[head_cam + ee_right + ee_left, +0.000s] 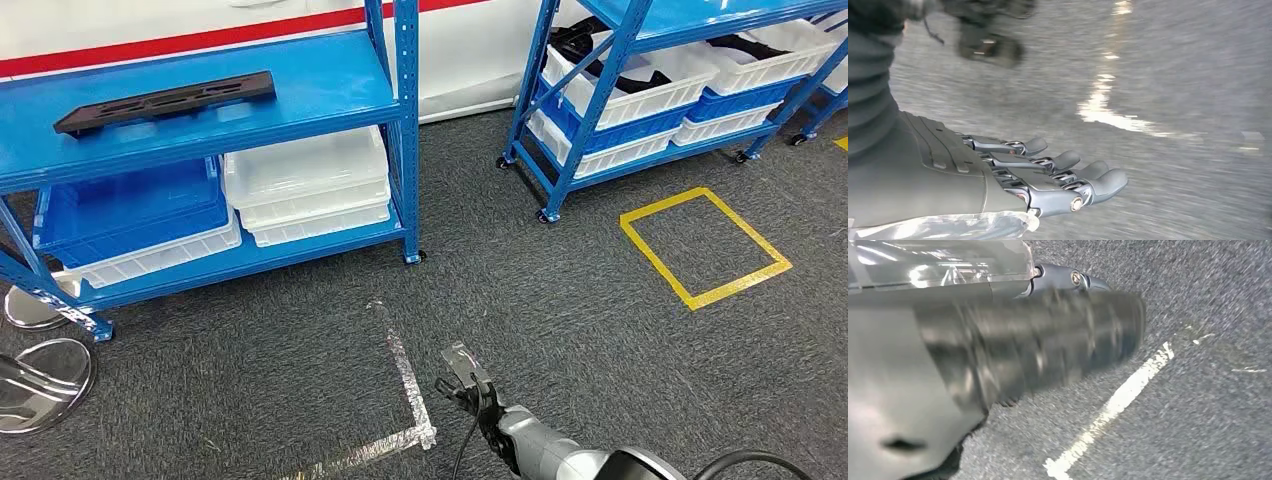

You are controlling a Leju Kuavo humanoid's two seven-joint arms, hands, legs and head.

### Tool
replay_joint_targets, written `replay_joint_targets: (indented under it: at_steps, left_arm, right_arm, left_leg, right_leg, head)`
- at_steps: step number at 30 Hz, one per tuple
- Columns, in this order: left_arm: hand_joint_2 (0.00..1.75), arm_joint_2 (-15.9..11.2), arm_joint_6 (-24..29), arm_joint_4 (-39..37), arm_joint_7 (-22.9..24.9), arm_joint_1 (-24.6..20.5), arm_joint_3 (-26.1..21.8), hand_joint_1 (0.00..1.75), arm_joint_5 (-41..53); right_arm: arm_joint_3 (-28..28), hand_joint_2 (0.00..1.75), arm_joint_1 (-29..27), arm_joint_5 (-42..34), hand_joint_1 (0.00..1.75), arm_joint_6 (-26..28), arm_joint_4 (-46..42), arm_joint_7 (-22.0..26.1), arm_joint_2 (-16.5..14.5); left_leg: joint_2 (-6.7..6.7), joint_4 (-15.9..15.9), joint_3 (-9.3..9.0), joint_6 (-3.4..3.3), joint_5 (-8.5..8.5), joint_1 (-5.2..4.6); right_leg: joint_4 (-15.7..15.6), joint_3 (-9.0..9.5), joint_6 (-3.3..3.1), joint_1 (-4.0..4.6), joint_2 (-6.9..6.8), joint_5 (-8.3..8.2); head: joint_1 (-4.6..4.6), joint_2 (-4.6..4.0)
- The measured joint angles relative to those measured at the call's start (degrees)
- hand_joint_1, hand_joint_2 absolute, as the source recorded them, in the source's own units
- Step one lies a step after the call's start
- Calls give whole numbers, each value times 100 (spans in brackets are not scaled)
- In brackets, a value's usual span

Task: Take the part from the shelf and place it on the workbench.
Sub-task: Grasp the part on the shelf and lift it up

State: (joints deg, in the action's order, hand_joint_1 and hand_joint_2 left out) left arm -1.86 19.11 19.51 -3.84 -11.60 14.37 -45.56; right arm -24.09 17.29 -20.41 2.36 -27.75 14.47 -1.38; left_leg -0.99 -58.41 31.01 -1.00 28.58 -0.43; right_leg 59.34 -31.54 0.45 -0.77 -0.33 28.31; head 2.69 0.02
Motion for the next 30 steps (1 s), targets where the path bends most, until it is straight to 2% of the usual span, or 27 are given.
replay_joint_targets:
  at_steps: [10, 14, 15, 19, 21, 22, 23, 25, 26, 27, 28, 29, 30]
  left_arm:
    - [175, 0, 396, -124, -81, -529, 444, 0, -771]
    - [0, -4, 535, -183, -95, -716, 655, 0, -1023]
    - [0, -7, 565, -200, -99, -762, 706, 0, -1076]
    - [0, -20, 703, -277, -120, -940, 909, 0, -1292]
    - [0, -26, 777, -306, -128, -1010, 999, 0, -1379]
    - [0, -27, 816, -315, -132, -1041, 1037, 0, -1411]
    - [0, -26, 855, -325, -133, -1070, 1076, 0, -1440]
    - [0, -27, 939, -351, -134, -1117, 1156, 0, -1476]
    - [0, -28, 979, -363, -129, -1130, 1197, 0, -1492]
    - [0, -28, 1008, -373, -118, -1137, 1236, 0, -1500]
    - [0, -26, 1019, -378, -98, -1143, 1274, 0, -1500]
    - [0, -23, 1007, -381, -71, -1152, 1309, 0, -1491]
    - [0, -22, 976, -387, -41, -1168, 1343, 0, -1473]
  right_arm:
    - [-282, 175, 783, -6, 0, -112, -1212, 592, -215]
    - [-366, 175, 1017, -9, 0, -160, -1838, 784, -308]
    - [-393, 175, 1067, -9, 0, -171, -1993, 829, -329]
    - [-484, 0, 1234, -31, 0, -186, -2741, 1042, -408]
    - [-523, 0, 1303, -97, 0, -201, -3170, 1098, -434]
    - [-546, 0, 1335, -149, 0, -218, -3364, 1097, -439]
    - [-570, 0, 1356, -212, 0, -243, -3553, 1076, -441]
    - [-634, 0, 1375, -359, 0, -320, -3895, 989, -442]
    - [-669, 0, 1374, -441, 0, -369, -4054, 933, -442]
    - [-709, 0, 1373, -516, 0, -421, -4197, 880, -444]
    - [-756, 0, 1378, -564, 0, -463, -4329, 836, -448]
    - [-807, 0, 1391, -573, 0, -486, -4449, 804, -456]
    - [-866, 0, 1413, -542, 0, -486, -4553, 787, -466]
  left_leg:
    - [1, -6, 0, -1, -7, 0]
    - [-2, -29, 11, -8, -5, -6]
    - [-3, -42, 19, -14, -4, -9]
    - [-3, -33, 44, -47, -19, -8]
    - [12, 86, -9, -96, -80, 40]
    - [21, 153, -41, -121, -112, 68]
    - [28, 193, -64, -132, -132, 89]
    - [26, 210, -75, -146, -131, 99]
    - [18, 203, -80, -144, -117, 105]
    - [6, 191, -91, -134, -95, 117]
    - [-8, 170, -107, -111, -62, 135]
    - [-22, 132, -124, -71, -12, 158]
    - [-35, 92, -116, -23, 39, 172]
  right_leg:
    - [1, 2, 1, 1, 0, -3]
    - [-5, 0, 10, -9, 0, -11]
    - [-8, -3, 17, -13, -1, -16]
    - [-35, -14, 56, -15, -2, -40]
    - [6, -48, 96, 0, 7, -7]
    - [144, -124, 115, 9, 13, 66]
    - [412, -273, 134, 6, 18, 182]
    - [1119, -690, 171, -17, 22, 395]
    - [1359, -866, 191, -38, 21, 392]
    - [1399, -954, 211, -61, 21, 278]
    - [1229, -943, 230, -81, 20, 63]
    - [898, -861, 249, -100, 21, -198]
    - [612, -760, 262, -103, 38, -387]
  head:
    - [0, 0]
    - [-1, 0]
    - [-1, 0]
    - [0, 0]
    - [4, 0]
    - [7, 0]
    - [11, 0]
    - [13, 0]
    - [13, 0]
    - [13, 0]
    - [13, 0]
    - [13, 0]
    - [13, 0]
